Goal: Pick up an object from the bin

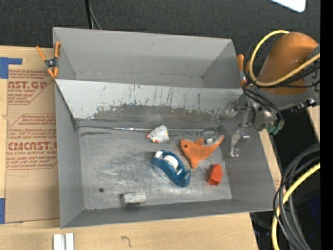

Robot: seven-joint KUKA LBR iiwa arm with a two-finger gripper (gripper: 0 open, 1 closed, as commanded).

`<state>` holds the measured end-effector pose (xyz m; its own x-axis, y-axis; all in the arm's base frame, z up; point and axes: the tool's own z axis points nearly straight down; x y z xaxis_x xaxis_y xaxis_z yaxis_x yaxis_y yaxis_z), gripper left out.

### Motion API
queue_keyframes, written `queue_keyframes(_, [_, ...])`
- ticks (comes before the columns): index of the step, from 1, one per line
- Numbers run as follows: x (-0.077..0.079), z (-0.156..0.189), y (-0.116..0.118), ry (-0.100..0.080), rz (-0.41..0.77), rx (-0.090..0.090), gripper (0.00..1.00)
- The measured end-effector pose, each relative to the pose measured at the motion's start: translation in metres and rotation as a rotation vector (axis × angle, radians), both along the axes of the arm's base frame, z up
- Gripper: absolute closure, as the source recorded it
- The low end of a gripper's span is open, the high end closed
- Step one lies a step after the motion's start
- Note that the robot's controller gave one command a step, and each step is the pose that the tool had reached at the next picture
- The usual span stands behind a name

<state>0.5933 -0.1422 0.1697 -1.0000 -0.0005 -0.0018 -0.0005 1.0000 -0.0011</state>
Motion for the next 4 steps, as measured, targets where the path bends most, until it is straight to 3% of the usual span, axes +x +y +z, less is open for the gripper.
queue_keyframes(1, [0.000,0.000,0.000,0.000,0.000,0.000,0.00])
queue_keyframes(2, [-0.003,-0.052,0.014,-0.006,0.028,-0.002,0.00])
queue_keyframes(3, [-0.001,-0.098,0.045,-0.008,0.229,0.000,1.00])
queue_keyframes(4, [-0.001,-0.098,0.045,-0.008,0.229,0.000,1.00])
